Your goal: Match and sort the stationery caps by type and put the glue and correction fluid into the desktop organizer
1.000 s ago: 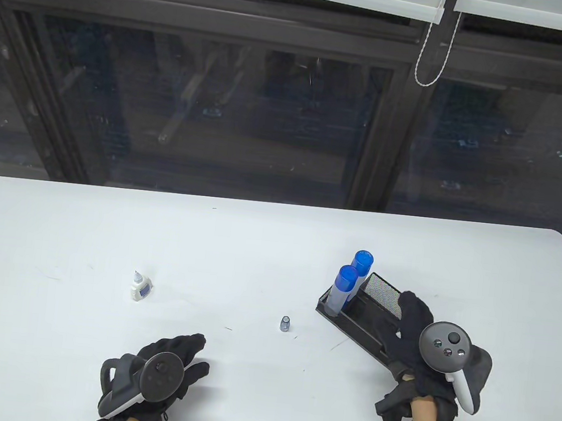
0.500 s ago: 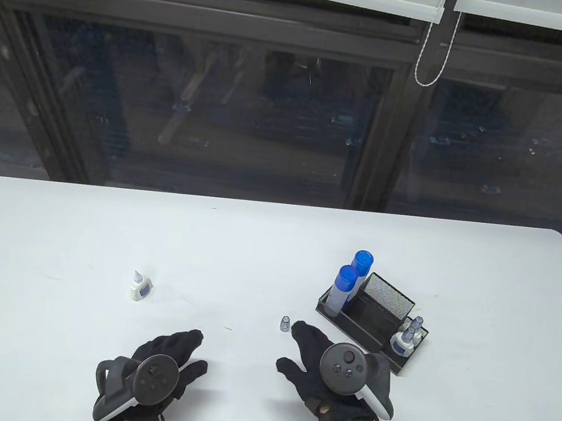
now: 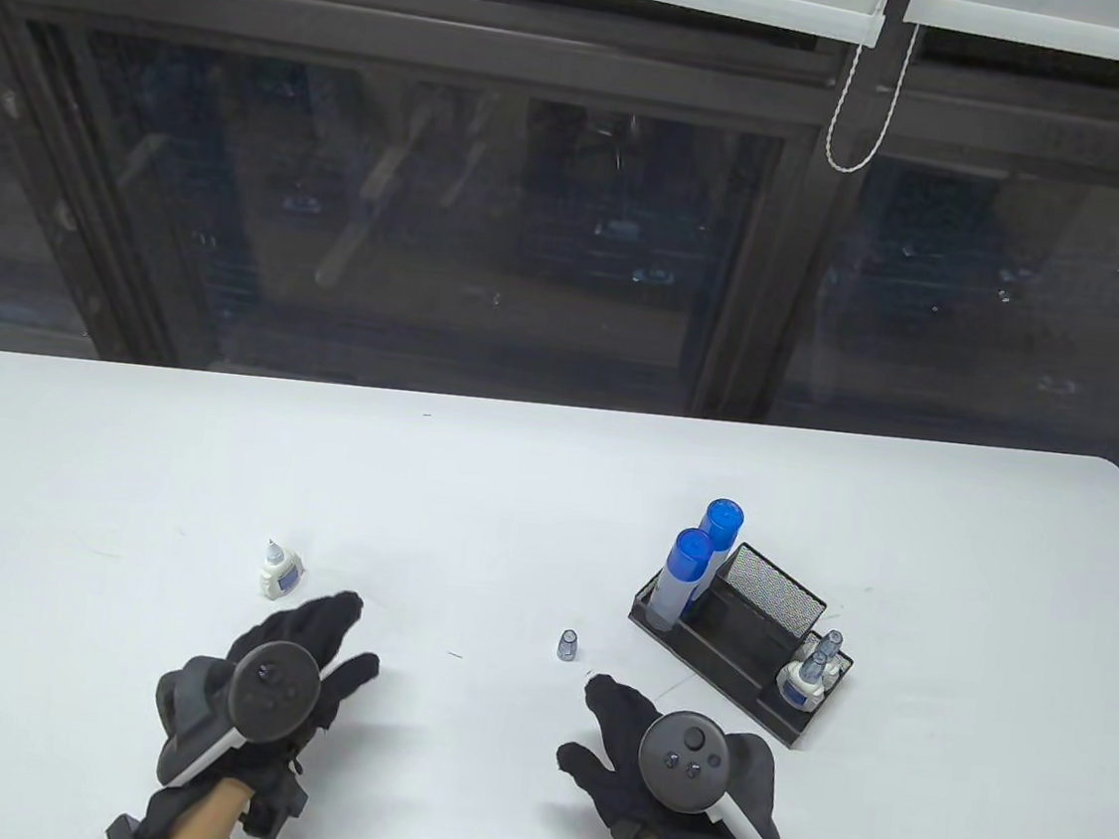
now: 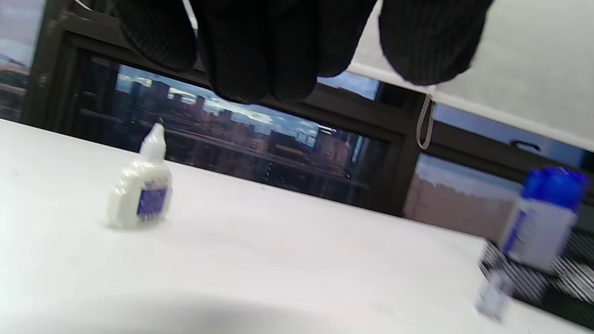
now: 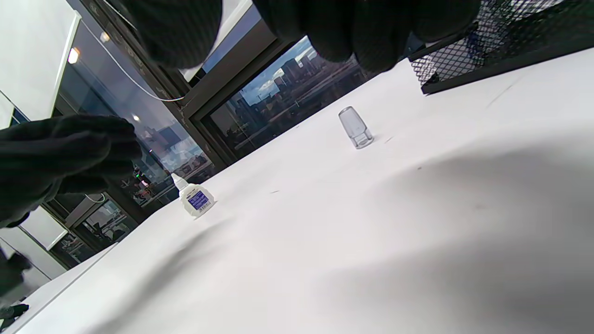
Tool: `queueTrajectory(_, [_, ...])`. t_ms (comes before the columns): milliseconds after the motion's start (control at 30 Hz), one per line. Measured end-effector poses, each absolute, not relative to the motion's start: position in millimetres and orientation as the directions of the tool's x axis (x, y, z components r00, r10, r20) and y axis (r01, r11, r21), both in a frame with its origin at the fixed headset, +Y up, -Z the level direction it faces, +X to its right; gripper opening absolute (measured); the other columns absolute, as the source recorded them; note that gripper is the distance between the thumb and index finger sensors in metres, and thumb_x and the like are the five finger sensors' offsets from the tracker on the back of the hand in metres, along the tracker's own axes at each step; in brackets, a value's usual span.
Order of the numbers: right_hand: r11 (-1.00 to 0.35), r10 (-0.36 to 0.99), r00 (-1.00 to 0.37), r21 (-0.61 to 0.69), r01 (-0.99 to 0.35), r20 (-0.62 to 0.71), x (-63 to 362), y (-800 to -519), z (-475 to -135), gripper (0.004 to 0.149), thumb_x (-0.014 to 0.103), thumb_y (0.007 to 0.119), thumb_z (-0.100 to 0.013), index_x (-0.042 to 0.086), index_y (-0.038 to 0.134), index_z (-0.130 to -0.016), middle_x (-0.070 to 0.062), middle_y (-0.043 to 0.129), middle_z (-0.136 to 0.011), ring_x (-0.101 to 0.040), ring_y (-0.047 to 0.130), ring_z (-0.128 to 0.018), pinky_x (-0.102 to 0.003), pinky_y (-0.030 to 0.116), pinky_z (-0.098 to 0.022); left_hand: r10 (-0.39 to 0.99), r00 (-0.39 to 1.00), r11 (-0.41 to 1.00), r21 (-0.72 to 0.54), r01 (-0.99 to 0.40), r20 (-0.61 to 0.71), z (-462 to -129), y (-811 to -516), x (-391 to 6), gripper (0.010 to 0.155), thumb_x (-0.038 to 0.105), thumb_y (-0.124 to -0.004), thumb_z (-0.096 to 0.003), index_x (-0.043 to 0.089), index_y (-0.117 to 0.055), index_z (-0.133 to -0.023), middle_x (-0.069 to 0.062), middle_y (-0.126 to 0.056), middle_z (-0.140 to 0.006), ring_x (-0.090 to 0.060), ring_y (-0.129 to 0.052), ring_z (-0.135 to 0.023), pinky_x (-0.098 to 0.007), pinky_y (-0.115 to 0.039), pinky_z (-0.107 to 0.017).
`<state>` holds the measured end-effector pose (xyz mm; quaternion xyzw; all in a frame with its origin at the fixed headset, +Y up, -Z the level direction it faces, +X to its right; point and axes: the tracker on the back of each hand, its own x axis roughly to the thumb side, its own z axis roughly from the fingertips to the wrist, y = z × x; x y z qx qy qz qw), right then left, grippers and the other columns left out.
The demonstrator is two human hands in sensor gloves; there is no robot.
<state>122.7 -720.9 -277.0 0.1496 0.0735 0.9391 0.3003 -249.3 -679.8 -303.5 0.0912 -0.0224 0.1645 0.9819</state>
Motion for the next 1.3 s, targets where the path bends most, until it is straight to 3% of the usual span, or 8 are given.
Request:
queueTrajectory(133, [-0.791, 0.61, -0.759, 0.236, -0.565, 0.229, 125, -720, -278, 0.072, 0.046, 0.073, -0.052, 0.015, 0.047, -0.112, -0.019, 0.052, -0.113, -0.043, 0.062, -0.099, -0.062, 0.051, -0.073, 0.292, 0.954, 0.939, 0.209, -0.273, -0.066, -335, -674, -277, 0.077, 0.059, -0.074, -0.0524, 0.024, -0.05, -0.116, -0.009, -0.063, -0.12, -0.034, -0.075, -0.107, -0.055, -0.067, -0.074])
queueTrajectory(300, [-0.786, 0.614, -0.76, 0.259, -0.562, 0.214, 121, -727, -281, 0.072, 0.046, 0.073, -0.052, 0.015, 0.047, -0.112, -0.019, 0.053, -0.112, -0.043, 0.063, -0.098, -0.062, 0.051, -0.073, 0.497, 0.819, 0.862, 0.059, -0.503, -0.287, -378, -721, -314, 0.088, 0.061, -0.076, -0.0498, 0.02, -0.04, -0.119, -0.013, -0.05, -0.124, -0.039, -0.063, -0.112, -0.059, -0.058, -0.077])
queueTrajectory(467, [-0.792, 0.603, -0.766, 0.282, -0.542, 0.221, 118, -730, -281, 0.071, 0.046, 0.072, -0.052, 0.015, 0.048, -0.111, -0.019, 0.053, -0.112, -0.043, 0.063, -0.098, -0.062, 0.051, -0.073, 0.527, 0.739, 0.821, 0.025, -0.571, -0.421, -396, -754, -329, 0.085, 0.059, -0.078, -0.0499, 0.021, -0.043, -0.118, -0.012, -0.054, -0.123, -0.039, -0.063, -0.112, -0.062, -0.055, -0.077])
queueTrajectory(700, [-0.785, 0.611, -0.759, 0.286, -0.549, 0.222, 118, -730, -282, 0.071, 0.046, 0.072, -0.052, 0.015, 0.048, -0.112, -0.019, 0.053, -0.112, -0.043, 0.063, -0.098, -0.062, 0.051, -0.073, 0.595, 0.68, 0.754, 0.005, -0.657, -0.428, -407, -775, -334, 0.079, 0.057, -0.08, -0.0488, 0.027, -0.05, -0.115, -0.005, -0.06, -0.122, -0.038, -0.055, -0.116, -0.064, -0.046, -0.078])
queueTrajectory(867, [-0.78, 0.617, -0.754, 0.307, -0.546, 0.228, 118, -731, -283, 0.071, 0.046, 0.072, -0.052, 0.015, 0.048, -0.111, -0.019, 0.053, -0.112, -0.043, 0.063, -0.098, -0.062, 0.051, -0.073, 0.561, 0.707, 0.786, 0.008, -0.618, -0.43, -411, -779, -329, 0.062, 0.051, -0.076, -0.0536, 0.032, -0.059, -0.11, 0.001, -0.07, -0.117, -0.035, -0.05, -0.117, -0.064, -0.04, -0.078])
queueTrajectory(1000, [-0.782, 0.613, -0.757, 0.309, -0.541, 0.226, 118, -732, -283, 0.07, 0.046, 0.072, -0.052, 0.016, 0.05, -0.111, -0.019, 0.054, -0.112, -0.043, 0.064, -0.098, -0.062, 0.052, -0.073, 0.577, 0.702, 0.78, 0.028, -0.625, -0.417, -410, -776, -329, 0.059, 0.047, -0.077, -0.0538, 0.03, -0.062, -0.108, -0.002, -0.075, -0.112, -0.039, -0.055, -0.115, -0.065, -0.042, -0.077])
queueTrajectory(1133, [-0.759, 0.64, -0.738, 0.326, -0.563, 0.216, 119, -732, -285, 0.07, 0.046, 0.072, -0.052, 0.016, 0.05, -0.111, -0.019, 0.054, -0.112, -0.043, 0.064, -0.099, -0.062, 0.052, -0.073, 0.569, 0.756, 0.798, -0.005, -0.603, -0.322, -406, -751, -318, 0.058, 0.044, -0.076, -0.0551, 0.027, -0.061, -0.109, -0.006, -0.073, -0.112, -0.048, -0.078, -0.103, -0.064, -0.06, -0.074])
queueTrajectory(1300, [-0.764, 0.634, -0.744, 0.325, -0.558, 0.213, 120, -733, -285, 0.069, 0.046, 0.072, -0.052, 0.015, 0.051, -0.111, -0.019, 0.056, -0.112, -0.043, 0.065, -0.098, -0.062, 0.053, -0.072, 0.627, 0.771, 0.772, -0.042, -0.634, -0.114, -394, -697, -292, 0.058, 0.044, -0.074, -0.0563, 0.029, -0.058, -0.109, -0.006, -0.07, -0.113, -0.041, -0.092, -0.094, -0.057, -0.075, -0.068])
